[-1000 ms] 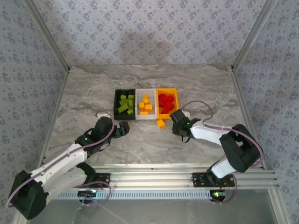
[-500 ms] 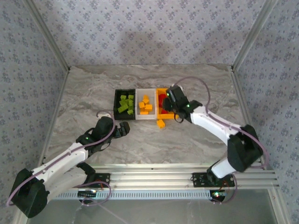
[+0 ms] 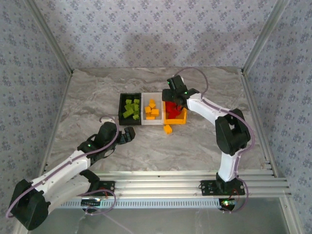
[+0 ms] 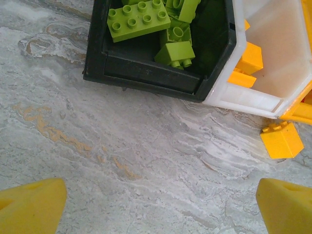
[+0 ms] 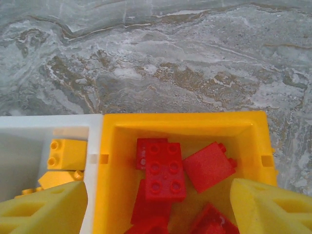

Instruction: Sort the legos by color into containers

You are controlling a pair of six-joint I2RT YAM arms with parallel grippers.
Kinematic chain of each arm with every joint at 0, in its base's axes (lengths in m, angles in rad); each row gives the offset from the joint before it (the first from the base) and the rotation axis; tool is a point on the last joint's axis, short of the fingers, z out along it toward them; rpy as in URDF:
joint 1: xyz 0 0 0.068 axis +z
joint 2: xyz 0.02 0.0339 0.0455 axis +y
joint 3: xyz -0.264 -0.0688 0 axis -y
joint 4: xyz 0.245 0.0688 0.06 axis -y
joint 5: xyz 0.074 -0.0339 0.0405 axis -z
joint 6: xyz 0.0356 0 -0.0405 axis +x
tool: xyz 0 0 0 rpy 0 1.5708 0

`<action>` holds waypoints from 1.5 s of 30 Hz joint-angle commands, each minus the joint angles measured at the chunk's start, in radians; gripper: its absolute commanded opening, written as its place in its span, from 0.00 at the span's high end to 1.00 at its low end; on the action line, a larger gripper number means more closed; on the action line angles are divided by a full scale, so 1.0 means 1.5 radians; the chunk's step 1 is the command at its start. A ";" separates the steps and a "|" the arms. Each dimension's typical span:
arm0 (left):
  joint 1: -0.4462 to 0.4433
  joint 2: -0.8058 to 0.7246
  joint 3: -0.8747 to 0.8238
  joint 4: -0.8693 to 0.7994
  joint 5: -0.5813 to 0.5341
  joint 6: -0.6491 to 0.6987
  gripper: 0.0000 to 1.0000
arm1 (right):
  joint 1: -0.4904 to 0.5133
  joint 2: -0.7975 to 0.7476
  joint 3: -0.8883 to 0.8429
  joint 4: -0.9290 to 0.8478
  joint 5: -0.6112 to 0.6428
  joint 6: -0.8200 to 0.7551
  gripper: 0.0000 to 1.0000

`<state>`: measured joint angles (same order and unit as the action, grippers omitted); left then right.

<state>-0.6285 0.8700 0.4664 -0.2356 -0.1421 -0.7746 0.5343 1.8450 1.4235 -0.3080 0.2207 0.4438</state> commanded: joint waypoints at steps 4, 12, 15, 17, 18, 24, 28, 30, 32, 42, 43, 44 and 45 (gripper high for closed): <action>0.004 -0.019 0.011 -0.008 -0.001 0.012 0.00 | 0.066 -0.167 -0.137 0.020 0.016 0.015 0.12; 0.008 -0.029 0.001 -0.010 -0.002 0.008 0.00 | 0.180 -0.256 -0.348 0.042 0.017 0.063 0.09; 0.009 -0.029 -0.002 -0.010 -0.002 0.007 0.00 | 0.201 -0.234 -0.384 0.065 0.012 0.065 0.07; 0.009 -0.027 -0.004 -0.006 -0.002 0.005 0.00 | 0.196 -0.204 -0.391 0.082 0.000 0.063 0.08; 0.010 -0.028 -0.005 -0.005 -0.002 0.005 0.00 | 0.194 -0.189 -0.390 0.088 0.002 0.058 0.08; 0.013 -0.024 -0.010 -0.008 -0.004 0.000 0.00 | 0.171 -0.112 -0.367 0.108 0.016 0.043 0.10; 0.015 -0.022 -0.012 -0.006 -0.004 0.000 0.00 | 0.155 -0.083 -0.357 0.137 0.006 0.016 0.17; 0.016 -0.021 -0.009 -0.006 -0.004 0.000 0.00 | 0.155 -0.073 -0.351 0.147 -0.002 0.000 0.23; 0.017 -0.019 -0.009 -0.005 -0.004 0.000 0.00 | 0.156 -0.064 -0.344 0.148 -0.005 -0.011 0.27; 0.019 -0.009 -0.013 0.001 0.001 -0.002 0.00 | 0.168 -0.050 -0.338 0.165 -0.021 -0.050 0.55; 0.018 -0.009 -0.012 0.001 0.002 -0.002 0.00 | 0.169 -0.051 -0.339 0.165 -0.024 -0.053 0.57; 0.019 -0.009 -0.012 0.001 0.001 -0.002 0.00 | 0.171 -0.056 -0.340 0.164 -0.026 -0.054 0.58; 0.019 -0.009 -0.012 0.000 0.001 -0.002 0.00 | 0.173 -0.063 -0.342 0.165 -0.027 -0.056 0.60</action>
<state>-0.6075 0.8547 0.4515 -0.2356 -0.1421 -0.7761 0.7731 1.7401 0.8967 -0.1055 0.2371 0.3901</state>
